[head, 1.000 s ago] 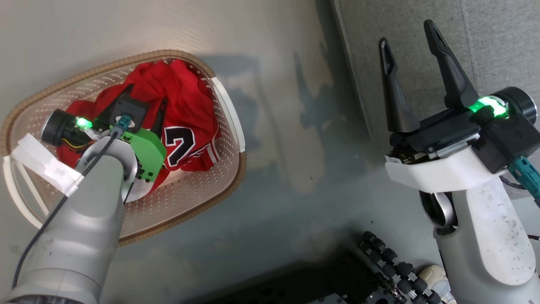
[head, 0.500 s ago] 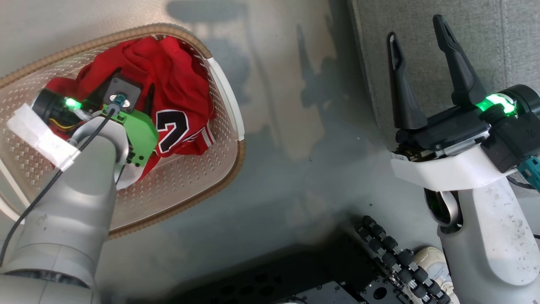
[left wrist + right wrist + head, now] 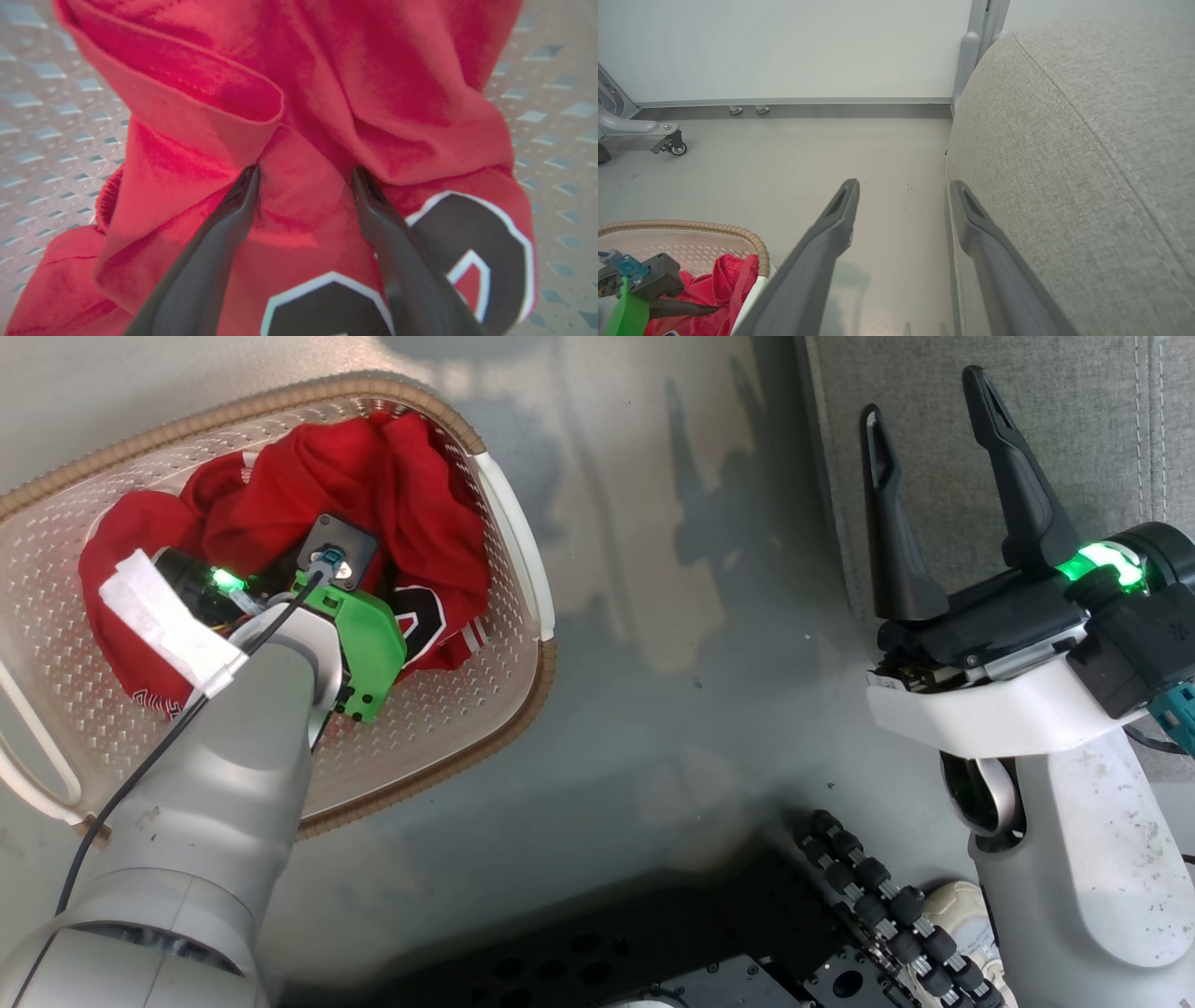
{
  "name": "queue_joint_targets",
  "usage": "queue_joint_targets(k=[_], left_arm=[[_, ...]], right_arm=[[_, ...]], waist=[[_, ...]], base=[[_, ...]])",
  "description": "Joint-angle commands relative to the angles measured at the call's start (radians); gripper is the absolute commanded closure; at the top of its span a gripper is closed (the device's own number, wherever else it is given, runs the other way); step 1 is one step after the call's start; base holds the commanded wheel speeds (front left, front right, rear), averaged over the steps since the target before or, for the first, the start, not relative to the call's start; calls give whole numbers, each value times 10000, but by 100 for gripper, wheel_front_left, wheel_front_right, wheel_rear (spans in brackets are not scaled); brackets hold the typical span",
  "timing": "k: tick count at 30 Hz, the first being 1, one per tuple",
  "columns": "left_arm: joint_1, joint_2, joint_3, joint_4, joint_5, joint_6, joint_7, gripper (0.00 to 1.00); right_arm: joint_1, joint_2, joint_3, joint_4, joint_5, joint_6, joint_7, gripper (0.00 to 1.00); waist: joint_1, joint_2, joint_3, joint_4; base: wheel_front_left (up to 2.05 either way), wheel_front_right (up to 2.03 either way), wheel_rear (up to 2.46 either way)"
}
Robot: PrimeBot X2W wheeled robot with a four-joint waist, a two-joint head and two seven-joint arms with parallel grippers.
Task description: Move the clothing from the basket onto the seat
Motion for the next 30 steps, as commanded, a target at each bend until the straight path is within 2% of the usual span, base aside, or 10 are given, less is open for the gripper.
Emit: queue_joint_targets(k=[1, 8, 9, 11, 19, 30], left_arm=[[-116, 2, -102, 47, -121, -17, 204, 0], [-136, 59, -695, 84, -556, -19, 1369, 0], [-189, 70, -786, 83, -575, -19, 1479, 53], [-225, 55, -932, 89, -660, -20, 1641, 100], [-195, 38, -1478, 83, -897, -20, 1693, 100], [172, -298, -2233, -59, -1571, -21, 340, 100]], right_arm=[[-2, -16, -1, -43, 24, -10, -38, 0], [20, -16, 17, -123, -46, -10, -38, 0], [30, -16, -6, -135, -69, -10, -38, 0], [34, -16, -23, -137, -94, -10, -38, 0], [-79, -16, 37, -82, -81, -10, -38, 0], [33, -17, 94, 227, -37, -10, -38, 0]], waist=[[0, 69, 2, 16], [0, 69, 141, 37], [0, 69, 164, 54], [0, 69, 185, 80], [0, 69, 36, 144], [0, 69, -1060, 412]], base=[[0, 0, 0], [0, 0, 0], [0, 0, 0], [0, 0, 0], [0, 0, 0], [0, 0, 0]])
